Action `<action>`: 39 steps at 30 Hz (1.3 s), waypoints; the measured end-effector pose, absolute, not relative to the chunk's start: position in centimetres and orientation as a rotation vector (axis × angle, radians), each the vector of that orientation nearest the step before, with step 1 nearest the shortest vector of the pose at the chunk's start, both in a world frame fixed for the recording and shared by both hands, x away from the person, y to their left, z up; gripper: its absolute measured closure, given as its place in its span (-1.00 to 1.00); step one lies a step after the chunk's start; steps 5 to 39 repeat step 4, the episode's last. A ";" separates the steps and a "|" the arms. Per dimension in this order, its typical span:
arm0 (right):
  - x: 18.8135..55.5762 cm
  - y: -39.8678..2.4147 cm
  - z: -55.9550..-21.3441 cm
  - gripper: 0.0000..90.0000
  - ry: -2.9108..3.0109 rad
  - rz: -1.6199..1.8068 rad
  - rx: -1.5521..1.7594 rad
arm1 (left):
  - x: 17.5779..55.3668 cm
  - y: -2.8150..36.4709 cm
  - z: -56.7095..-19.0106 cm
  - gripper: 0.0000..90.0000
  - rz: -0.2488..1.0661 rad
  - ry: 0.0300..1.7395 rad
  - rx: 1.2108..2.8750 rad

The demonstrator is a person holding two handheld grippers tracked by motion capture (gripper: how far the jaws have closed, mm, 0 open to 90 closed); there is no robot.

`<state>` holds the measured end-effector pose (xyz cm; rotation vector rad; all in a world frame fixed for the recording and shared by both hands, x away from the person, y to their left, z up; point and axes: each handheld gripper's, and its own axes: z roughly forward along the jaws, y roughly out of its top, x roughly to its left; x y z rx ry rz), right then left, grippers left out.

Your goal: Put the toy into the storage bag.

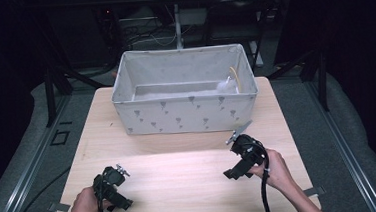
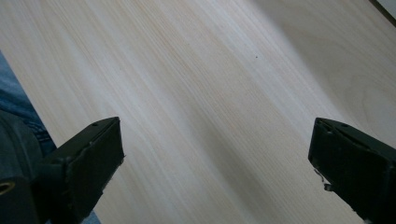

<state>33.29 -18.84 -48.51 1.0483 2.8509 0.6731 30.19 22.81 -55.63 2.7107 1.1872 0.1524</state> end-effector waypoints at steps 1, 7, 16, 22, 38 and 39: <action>33.3 -18.8 -48.7 -0.93 2.852 0.666 1.039 | 30.2 22.8 -55.6 -0.89 0.148 1.192 2.708; 33.3 -19.0 -49.4 -0.91 2.847 0.676 1.050 | 30.3 22.9 -55.6 -0.89 0.155 1.191 2.710; 33.3 -19.0 -49.4 -0.91 2.847 0.676 1.050 | 30.3 22.9 -55.6 -0.89 0.155 1.191 2.710; 33.3 -19.0 -49.4 -0.91 2.847 0.676 1.050 | 30.3 22.9 -55.6 -0.89 0.155 1.191 2.710; 33.3 -19.0 -49.4 -0.91 2.847 0.676 1.050 | 30.3 22.9 -55.6 -0.89 0.155 1.191 2.710; 33.3 -19.0 -49.4 -0.91 2.847 0.676 1.050 | 30.3 22.9 -55.6 -0.89 0.155 1.191 2.710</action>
